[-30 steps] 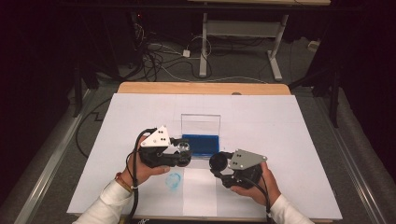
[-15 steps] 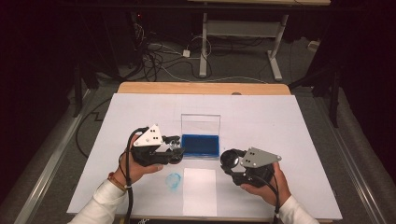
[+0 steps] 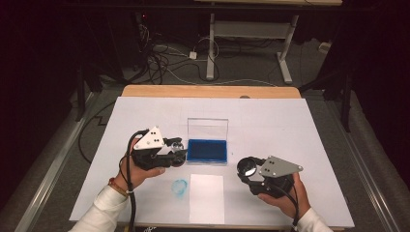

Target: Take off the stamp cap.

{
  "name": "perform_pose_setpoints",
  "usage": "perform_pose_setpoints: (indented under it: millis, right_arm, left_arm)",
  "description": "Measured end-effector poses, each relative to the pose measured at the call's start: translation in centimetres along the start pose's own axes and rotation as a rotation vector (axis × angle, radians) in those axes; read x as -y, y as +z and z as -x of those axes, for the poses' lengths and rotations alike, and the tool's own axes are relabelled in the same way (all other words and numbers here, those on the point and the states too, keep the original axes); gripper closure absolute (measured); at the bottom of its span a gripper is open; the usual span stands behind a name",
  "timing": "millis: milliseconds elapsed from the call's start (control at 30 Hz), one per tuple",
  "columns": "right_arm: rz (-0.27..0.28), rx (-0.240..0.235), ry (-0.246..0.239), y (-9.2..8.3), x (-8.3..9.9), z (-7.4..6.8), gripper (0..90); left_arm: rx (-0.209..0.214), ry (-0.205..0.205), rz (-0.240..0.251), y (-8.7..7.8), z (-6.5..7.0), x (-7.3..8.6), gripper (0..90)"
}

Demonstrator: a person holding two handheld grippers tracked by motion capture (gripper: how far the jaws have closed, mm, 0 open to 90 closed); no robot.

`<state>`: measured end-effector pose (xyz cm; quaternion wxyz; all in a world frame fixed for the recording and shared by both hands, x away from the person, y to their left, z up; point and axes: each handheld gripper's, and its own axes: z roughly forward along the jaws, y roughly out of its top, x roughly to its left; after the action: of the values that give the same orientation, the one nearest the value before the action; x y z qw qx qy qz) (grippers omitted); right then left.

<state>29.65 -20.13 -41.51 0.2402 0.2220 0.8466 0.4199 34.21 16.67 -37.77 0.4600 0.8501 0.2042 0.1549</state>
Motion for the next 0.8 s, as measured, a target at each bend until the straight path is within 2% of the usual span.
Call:
perform_pose_setpoints:
  millis: [233, 467, 633, 800]
  right_arm:
    - [-0.013, 0.027, 0.032, -1.3, 1.6, 0.5, 38.6]
    - [-0.040, 0.044, 0.057, -2.4, 3.2, 0.3, 38.6]
    - [-0.035, 0.053, 0.070, -2.8, 3.5, 0.4, 38.6]
    - [-0.031, 0.060, 0.059, -2.9, 3.4, 0.5, 38.5]
  left_arm:
    - [-0.005, -0.005, 0.003, -0.1, -0.2, 0.1, 54.7]
    - [-0.005, -0.011, 0.001, 0.0, -0.3, 0.2, 54.8]
    - [-0.014, -0.014, 0.002, -0.2, -0.4, 0.3, 54.7]
    - [-0.003, -0.020, 0.003, -0.1, -0.5, 0.4, 54.7]
